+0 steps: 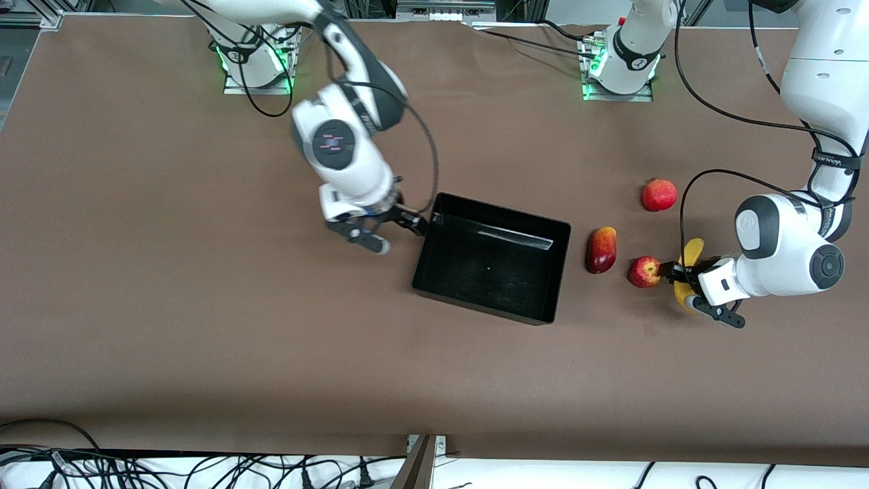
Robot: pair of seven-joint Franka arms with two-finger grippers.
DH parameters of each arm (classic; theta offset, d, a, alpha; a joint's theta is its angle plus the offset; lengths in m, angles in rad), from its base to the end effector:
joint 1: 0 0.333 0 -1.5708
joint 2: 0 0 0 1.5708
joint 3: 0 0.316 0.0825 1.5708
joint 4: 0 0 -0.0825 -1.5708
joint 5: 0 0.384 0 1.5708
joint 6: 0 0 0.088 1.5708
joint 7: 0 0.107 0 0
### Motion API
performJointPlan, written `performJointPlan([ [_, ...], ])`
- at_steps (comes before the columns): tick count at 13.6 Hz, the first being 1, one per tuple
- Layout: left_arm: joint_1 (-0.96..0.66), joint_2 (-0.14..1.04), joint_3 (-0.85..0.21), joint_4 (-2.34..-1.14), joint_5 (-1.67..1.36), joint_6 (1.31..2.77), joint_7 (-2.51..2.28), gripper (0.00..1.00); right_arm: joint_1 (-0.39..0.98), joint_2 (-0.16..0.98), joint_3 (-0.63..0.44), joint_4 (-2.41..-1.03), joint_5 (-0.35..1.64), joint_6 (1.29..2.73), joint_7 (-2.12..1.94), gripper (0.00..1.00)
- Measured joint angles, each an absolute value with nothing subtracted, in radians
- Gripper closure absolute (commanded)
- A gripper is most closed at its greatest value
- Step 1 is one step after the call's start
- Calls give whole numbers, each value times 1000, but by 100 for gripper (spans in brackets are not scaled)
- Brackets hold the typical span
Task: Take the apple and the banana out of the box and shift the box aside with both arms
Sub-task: 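Grasp the tray rim with the right gripper while the left gripper withdraws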
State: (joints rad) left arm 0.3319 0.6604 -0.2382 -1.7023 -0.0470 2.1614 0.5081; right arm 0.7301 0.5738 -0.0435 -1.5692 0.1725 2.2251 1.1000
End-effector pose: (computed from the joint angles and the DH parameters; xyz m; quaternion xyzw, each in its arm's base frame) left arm 0.6505 0.0724 0.2049 0.9763 -0.1724 -0.0606 0.1158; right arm 0.5390 0.4546 0.3162 -0.9658 0.2491 0.0199 0.0692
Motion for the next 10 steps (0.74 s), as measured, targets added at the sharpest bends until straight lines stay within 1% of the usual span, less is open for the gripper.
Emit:
performJointPlan([
  [1, 332, 660, -238, -1698, -52, 2161, 507, 0, 761, 613, -44, -1569, 138, 2275, 1144, 26],
  [2, 333, 658, -238, -1692, -64, 2161, 506, 0, 787, 647, -45, -1568, 104, 2309, 1169, 58],
  [3, 335, 652, -238, -1686, -74, 2161, 506, 0, 805, 678, -46, -1568, 65, 2328, 1182, 85],
  [4, 336, 644, -237, -1679, -79, 2161, 506, 0, 815, 701, -47, -1567, 34, 2338, 1184, 100],
  [8, 348, 594, -235, -1672, -80, 2157, 506, 0, 817, 722, -56, -1553, 0, 2343, 1169, 100],
  [10, 361, 562, -235, -1670, -80, 2123, 506, 0, 817, 721, -58, -1542, 0, 2343, 1161, 100],
])
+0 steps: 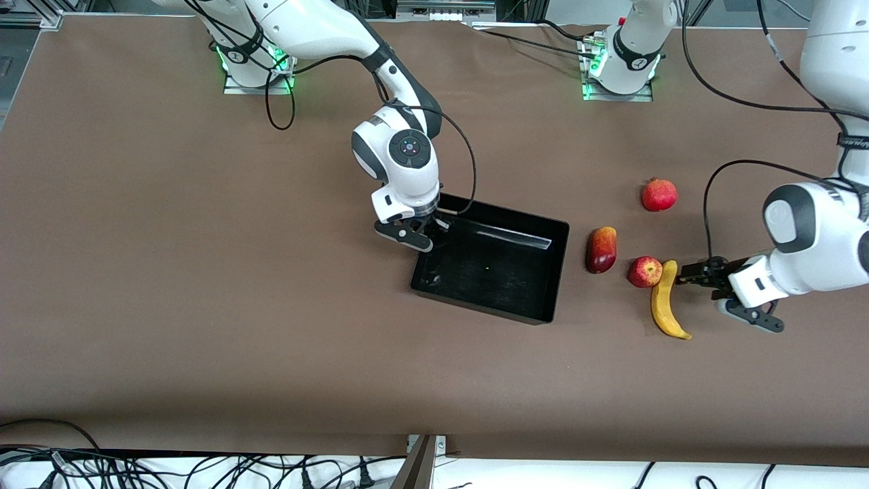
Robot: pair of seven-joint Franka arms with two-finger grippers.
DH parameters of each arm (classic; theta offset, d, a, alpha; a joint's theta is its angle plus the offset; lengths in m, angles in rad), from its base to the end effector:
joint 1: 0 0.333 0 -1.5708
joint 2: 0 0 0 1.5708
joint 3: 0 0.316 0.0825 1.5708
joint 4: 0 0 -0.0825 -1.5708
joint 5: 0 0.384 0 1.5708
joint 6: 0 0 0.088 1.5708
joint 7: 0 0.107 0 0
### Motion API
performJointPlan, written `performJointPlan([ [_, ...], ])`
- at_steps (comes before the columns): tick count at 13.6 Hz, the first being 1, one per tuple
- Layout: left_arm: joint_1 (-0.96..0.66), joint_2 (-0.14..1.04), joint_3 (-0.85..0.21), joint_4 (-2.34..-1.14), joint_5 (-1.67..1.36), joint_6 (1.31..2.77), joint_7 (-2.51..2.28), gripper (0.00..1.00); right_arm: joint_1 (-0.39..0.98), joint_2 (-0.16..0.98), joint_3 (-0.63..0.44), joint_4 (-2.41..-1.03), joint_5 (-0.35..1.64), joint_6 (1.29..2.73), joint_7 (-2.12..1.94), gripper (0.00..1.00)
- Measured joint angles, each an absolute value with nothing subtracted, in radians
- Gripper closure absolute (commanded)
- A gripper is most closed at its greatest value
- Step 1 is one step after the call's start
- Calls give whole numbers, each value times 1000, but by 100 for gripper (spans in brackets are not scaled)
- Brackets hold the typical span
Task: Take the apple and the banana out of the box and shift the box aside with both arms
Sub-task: 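Grasp the tray rim with the right gripper while the left gripper withdraws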
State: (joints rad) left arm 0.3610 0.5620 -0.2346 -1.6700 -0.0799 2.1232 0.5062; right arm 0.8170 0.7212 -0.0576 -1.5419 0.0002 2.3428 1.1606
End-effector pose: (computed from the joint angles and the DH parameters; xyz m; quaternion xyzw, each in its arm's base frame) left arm 0.6616 0.0973 0.2791 0.9827 -0.1513 -0.0156 0.1058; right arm 0.5142 0.4971 0.2352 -0.9805 0.1914 -0.0384 0.0224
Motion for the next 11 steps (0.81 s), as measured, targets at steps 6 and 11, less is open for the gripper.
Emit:
performJointPlan([
  [6, 325, 218, -241, -1641, -74, 1781, 472, 0, 749, 637, -80, -1527, 1, 2181, 976, 100],
  [11, 239, -36, -243, -1653, -14, 1592, 317, 0, 572, 481, -129, -1537, 73, 1961, 625, 100],
])
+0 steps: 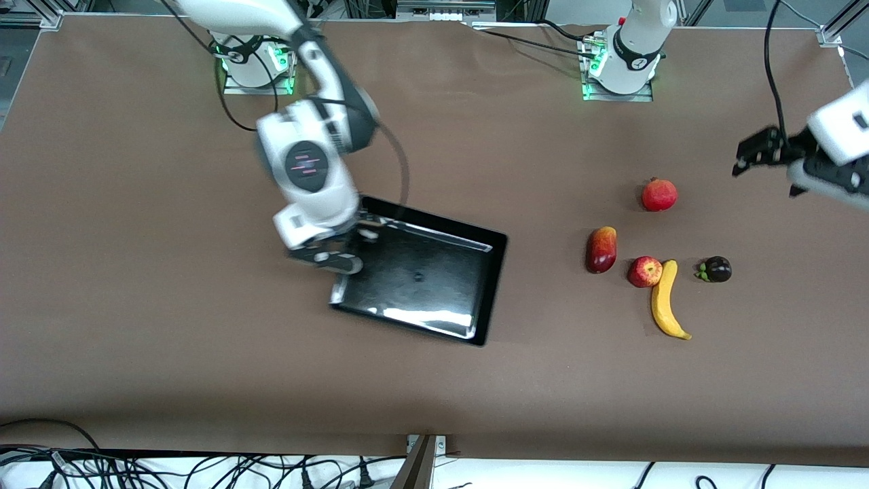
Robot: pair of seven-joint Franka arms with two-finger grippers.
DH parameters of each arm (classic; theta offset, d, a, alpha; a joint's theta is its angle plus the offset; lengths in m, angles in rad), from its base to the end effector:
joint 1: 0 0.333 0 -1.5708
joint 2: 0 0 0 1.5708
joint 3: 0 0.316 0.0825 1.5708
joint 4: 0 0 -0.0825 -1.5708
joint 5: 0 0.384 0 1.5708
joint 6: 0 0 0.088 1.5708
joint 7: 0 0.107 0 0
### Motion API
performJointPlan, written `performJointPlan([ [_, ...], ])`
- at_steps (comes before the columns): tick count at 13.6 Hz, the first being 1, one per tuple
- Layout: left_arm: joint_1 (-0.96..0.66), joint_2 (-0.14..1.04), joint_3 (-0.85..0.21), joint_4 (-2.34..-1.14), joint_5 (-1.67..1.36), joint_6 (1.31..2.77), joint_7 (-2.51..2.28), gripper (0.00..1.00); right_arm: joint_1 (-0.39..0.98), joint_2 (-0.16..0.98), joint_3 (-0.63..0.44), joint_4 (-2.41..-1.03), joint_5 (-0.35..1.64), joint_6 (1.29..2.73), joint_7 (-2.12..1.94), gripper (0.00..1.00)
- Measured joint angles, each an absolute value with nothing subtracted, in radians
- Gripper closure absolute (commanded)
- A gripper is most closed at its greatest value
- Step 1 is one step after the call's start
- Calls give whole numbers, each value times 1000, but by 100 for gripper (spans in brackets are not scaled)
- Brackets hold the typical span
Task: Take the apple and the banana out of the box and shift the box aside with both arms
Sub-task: 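Grasp the tray rim with the right gripper while the left gripper withdraws, then slide the empty tray away from the fruits with the right gripper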
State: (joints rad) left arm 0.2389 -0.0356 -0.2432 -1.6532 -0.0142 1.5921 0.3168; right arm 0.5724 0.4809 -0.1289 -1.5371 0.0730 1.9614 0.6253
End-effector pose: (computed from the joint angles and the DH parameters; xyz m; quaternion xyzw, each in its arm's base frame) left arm 0.5441 -0.0061 0.6064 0.9871 -0.1595 -0.0127 0.0048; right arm 0.6094 0.3084 0.3736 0.9947 -0.0990 -0.0243 0.0104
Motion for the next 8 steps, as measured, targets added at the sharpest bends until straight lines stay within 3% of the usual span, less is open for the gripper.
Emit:
performJointPlan([
  [3, 219, -68, -249, -1671, 1, 1568, 232, 0, 467, 413, -197, -1587, 89, 1891, 388, 100],
  [8, 221, -58, -241, -1709, 2, 1611, 205, 0, 447, 386, -447, -1701, 94, 1894, -5, 100],
])
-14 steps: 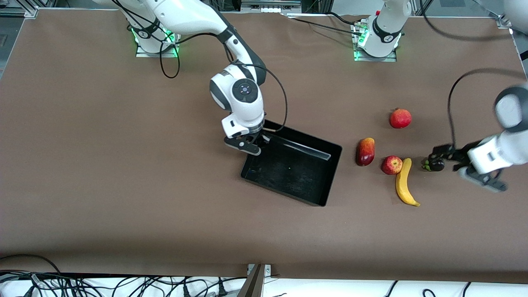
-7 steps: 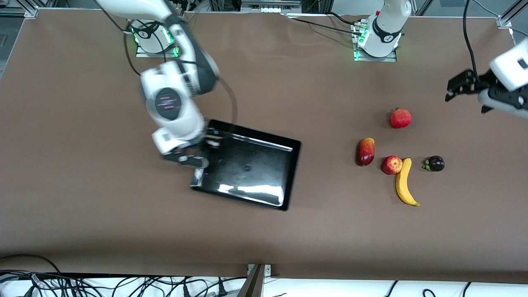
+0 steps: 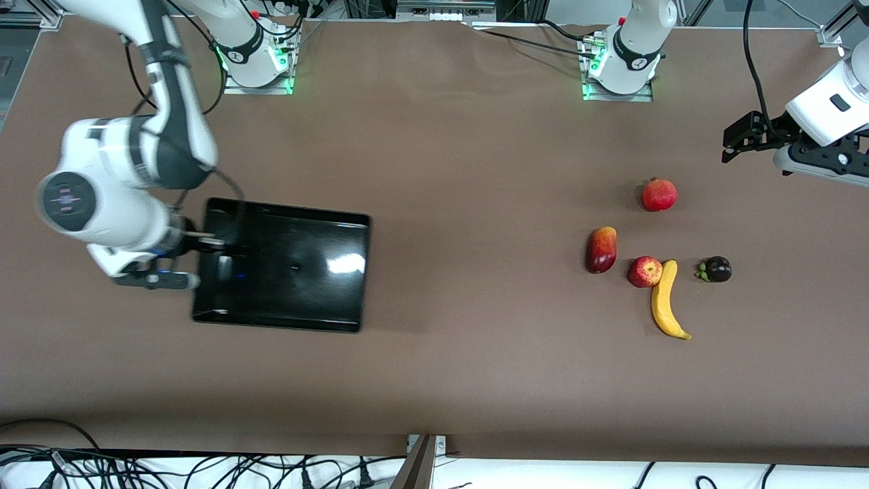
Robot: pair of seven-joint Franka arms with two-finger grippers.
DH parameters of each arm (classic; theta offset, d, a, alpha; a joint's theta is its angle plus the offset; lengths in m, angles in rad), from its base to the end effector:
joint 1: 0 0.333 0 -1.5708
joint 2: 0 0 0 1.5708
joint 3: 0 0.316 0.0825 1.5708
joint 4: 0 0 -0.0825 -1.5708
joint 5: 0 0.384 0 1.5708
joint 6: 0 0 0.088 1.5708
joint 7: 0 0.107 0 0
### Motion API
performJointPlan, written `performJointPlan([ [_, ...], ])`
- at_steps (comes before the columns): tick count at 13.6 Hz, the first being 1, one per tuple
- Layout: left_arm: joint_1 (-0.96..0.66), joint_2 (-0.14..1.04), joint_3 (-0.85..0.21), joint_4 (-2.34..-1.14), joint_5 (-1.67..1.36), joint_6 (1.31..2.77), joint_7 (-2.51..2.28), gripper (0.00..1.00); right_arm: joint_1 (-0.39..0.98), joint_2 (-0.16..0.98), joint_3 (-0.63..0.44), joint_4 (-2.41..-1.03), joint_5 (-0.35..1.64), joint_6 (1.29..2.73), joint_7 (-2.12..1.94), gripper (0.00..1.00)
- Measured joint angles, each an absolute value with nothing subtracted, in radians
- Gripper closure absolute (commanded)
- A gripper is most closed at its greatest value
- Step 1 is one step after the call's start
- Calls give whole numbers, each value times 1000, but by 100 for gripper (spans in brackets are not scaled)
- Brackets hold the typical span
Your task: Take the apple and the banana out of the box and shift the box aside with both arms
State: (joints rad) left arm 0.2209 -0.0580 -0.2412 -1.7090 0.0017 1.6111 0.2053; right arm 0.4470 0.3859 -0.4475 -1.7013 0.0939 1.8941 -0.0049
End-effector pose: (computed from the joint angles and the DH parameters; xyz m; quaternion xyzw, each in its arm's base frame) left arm 0.5373 -0.0141 0.5934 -0.9934 0.1122 0.0214 0.0058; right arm 0.6342 0.0322 0.3756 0.9962 -0.0081 -0.0768 0.0392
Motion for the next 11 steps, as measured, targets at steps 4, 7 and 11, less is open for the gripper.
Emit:
performJointPlan([
  [4, 224, -58, -235, -1710, 2, 1611, 201, 0, 367, 385, -528, -1827, 152, 2007, -255, 100],
  [7, 224, -58, -235, -1710, 2, 1611, 199, 0, 355, 385, -525, -1913, 154, 2069, -272, 1],
  [11, 224, -58, -235, -1710, 1, 1611, 195, 0, 355, 366, -528, -1896, 162, 1987, -271, 0],
])
